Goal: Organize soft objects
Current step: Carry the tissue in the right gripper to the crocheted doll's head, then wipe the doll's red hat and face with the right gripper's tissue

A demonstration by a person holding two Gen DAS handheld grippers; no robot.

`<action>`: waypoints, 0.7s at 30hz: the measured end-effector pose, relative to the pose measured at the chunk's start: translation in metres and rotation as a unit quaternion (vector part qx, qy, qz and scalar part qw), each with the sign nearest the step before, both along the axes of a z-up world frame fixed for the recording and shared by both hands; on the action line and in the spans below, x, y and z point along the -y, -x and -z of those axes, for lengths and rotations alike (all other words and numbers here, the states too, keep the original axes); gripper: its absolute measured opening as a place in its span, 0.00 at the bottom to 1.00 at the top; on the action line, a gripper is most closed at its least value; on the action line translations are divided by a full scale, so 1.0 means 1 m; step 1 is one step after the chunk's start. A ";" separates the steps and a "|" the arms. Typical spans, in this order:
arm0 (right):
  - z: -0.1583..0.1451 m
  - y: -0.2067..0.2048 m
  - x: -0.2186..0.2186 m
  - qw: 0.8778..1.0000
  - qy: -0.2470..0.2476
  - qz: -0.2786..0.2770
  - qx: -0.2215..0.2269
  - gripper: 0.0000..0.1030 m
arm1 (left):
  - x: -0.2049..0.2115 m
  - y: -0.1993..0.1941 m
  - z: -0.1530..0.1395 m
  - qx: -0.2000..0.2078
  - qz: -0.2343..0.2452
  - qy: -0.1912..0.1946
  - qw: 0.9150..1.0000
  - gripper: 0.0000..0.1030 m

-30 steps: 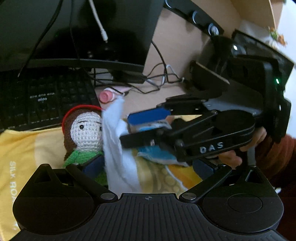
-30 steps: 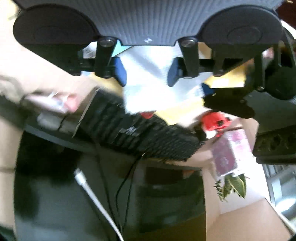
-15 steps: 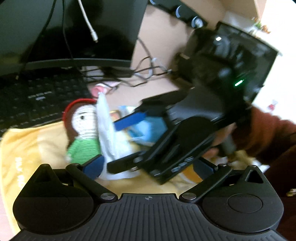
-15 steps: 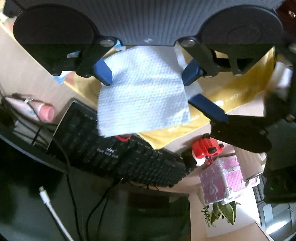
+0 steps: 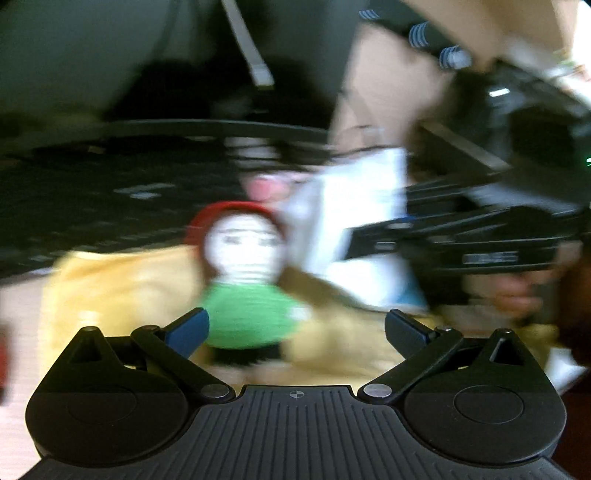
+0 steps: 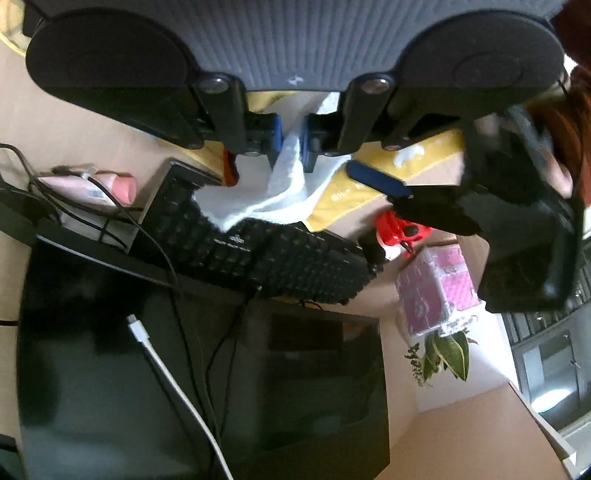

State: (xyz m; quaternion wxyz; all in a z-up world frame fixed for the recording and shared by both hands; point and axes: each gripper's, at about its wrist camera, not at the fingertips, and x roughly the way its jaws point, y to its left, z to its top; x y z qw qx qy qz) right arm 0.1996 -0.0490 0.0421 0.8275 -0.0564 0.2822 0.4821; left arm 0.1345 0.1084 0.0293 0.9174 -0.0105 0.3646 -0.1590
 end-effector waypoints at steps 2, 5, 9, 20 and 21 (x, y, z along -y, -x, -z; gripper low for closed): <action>0.000 -0.004 -0.013 1.000 -0.004 -0.018 -0.013 0.12 | 0.005 -0.004 0.003 -0.006 -0.023 -0.019 1.000 1.00; 0.000 -0.009 -0.029 0.999 -0.013 -0.035 -0.025 0.11 | 0.012 -0.006 0.004 -0.007 -0.037 -0.027 0.999 1.00; -0.001 -0.004 -0.031 0.999 0.014 0.008 0.046 0.09 | 0.017 -0.001 -0.001 0.009 -0.031 -0.021 0.999 1.00; 0.010 -0.003 -0.026 0.997 -0.014 -0.032 -0.069 0.09 | 0.026 0.000 0.011 -0.004 0.010 -0.034 0.999 1.00; 0.013 -0.003 -0.028 0.995 -0.015 -0.041 -0.087 0.09 | 0.026 0.001 0.012 -0.003 0.013 -0.036 0.999 1.00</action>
